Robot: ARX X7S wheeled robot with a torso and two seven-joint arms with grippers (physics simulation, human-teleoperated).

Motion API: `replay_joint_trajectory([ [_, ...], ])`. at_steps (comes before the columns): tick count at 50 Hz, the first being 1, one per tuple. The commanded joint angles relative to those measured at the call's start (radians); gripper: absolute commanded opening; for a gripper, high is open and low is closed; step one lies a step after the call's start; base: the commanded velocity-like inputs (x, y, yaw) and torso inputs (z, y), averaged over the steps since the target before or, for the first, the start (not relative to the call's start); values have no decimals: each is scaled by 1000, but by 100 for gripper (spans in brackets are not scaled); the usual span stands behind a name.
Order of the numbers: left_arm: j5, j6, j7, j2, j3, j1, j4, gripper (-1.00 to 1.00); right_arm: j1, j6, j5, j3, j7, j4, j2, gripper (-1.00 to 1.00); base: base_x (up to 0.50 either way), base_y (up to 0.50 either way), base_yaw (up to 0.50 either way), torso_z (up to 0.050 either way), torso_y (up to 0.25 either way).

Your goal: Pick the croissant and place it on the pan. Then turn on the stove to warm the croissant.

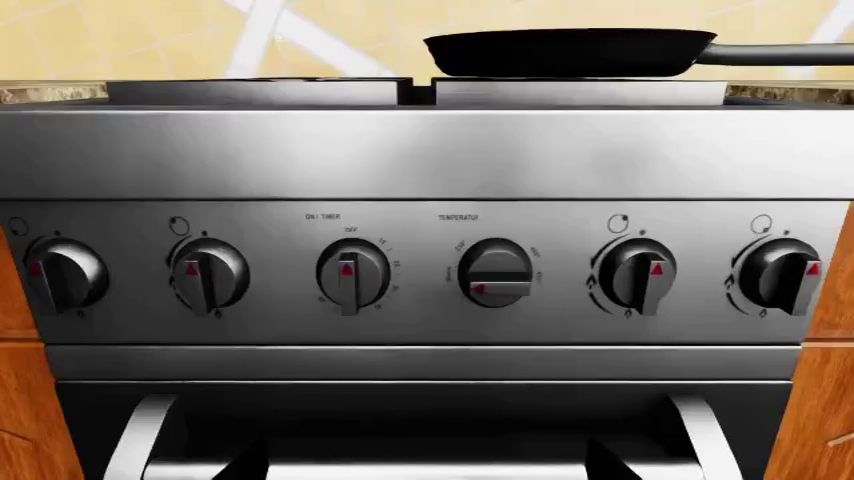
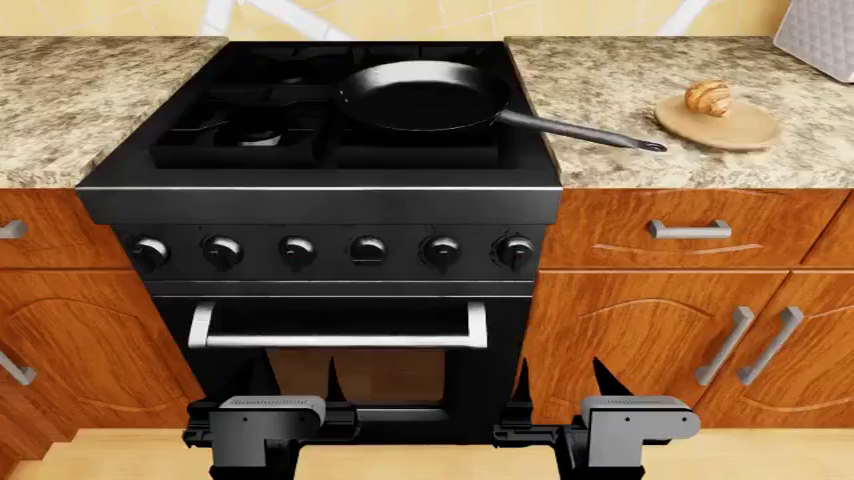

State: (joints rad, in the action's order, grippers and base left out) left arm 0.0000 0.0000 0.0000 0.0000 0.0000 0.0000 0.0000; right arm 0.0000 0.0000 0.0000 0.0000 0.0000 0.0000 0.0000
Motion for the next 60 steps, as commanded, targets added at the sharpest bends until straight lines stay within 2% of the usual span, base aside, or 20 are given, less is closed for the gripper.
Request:
replay_joint_trajectory([
  [1, -16, -1, -17, -16, 19, -1, -1, 100, 0, 0, 10, -23, 19, -3, 17, 100, 0, 0, 0, 0, 0],
  [14, -50, -14, -59, -51, 60, -2, 3, 100, 5, -3, 35, -63, 52, -6, 52, 100, 0, -9, 0, 0, 0],
  [60, -109, -26, -124, -106, 128, 1, 10, 100, 8, -27, 81, -136, 113, -7, 111, 100, 0, -500, 0, 0, 0],
])
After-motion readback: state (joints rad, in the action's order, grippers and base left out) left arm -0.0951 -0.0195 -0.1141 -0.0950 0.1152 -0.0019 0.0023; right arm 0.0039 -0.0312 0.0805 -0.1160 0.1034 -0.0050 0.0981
